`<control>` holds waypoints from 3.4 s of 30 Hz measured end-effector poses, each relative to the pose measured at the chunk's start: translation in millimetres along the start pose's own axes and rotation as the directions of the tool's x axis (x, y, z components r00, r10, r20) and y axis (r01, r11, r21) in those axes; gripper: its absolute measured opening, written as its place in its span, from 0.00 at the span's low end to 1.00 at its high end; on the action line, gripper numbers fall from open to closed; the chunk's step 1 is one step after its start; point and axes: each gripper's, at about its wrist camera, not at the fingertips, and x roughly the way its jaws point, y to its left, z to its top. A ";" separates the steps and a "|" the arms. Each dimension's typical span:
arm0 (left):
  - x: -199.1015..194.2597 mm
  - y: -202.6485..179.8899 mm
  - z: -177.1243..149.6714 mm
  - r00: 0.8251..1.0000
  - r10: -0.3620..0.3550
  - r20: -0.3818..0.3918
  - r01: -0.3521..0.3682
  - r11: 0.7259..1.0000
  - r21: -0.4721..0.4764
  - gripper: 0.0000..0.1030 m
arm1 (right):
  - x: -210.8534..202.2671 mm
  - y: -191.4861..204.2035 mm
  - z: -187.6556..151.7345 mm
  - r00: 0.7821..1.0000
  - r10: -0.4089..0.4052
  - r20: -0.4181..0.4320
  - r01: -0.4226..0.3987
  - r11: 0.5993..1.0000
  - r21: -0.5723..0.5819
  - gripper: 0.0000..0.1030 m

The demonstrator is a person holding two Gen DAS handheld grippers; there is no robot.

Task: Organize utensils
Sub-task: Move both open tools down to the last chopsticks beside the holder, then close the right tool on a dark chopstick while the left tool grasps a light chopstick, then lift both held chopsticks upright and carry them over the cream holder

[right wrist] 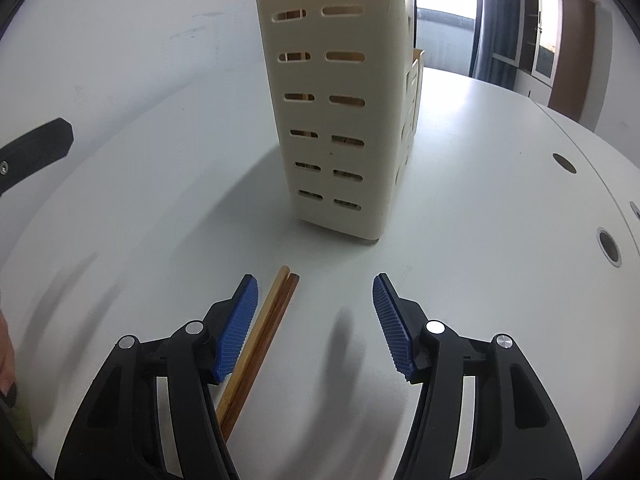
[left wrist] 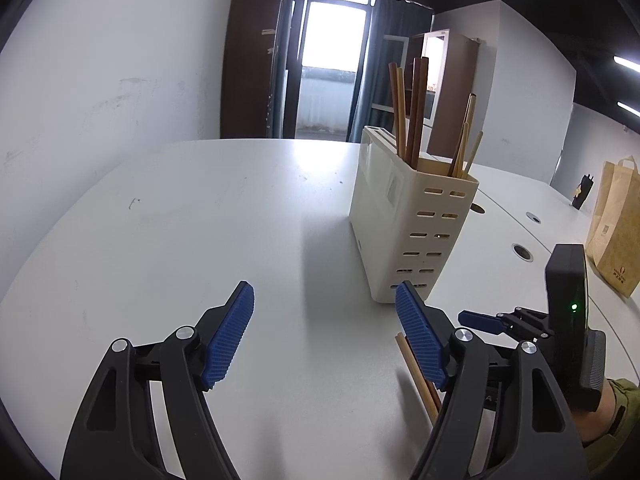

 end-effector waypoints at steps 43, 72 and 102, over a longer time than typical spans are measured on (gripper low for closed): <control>49.9 -14.1 -23.7 0.981 -0.032 -0.191 0.033 0.999 0.001 0.70 | 0.7 5.8 -22.9 0.994 0.009 -0.112 -0.012 1.000 -0.028 0.08; 125.3 -75.6 -46.9 0.902 -0.079 -0.425 0.126 0.988 0.084 0.51 | 4.1 -35.1 -11.1 0.992 0.009 -0.123 -0.004 0.999 0.041 0.08; 72.5 -61.9 0.5 0.964 -0.072 -0.256 0.097 0.992 0.086 0.06 | -50.0 -28.6 -4.6 0.998 0.029 0.055 -0.032 0.998 0.060 0.08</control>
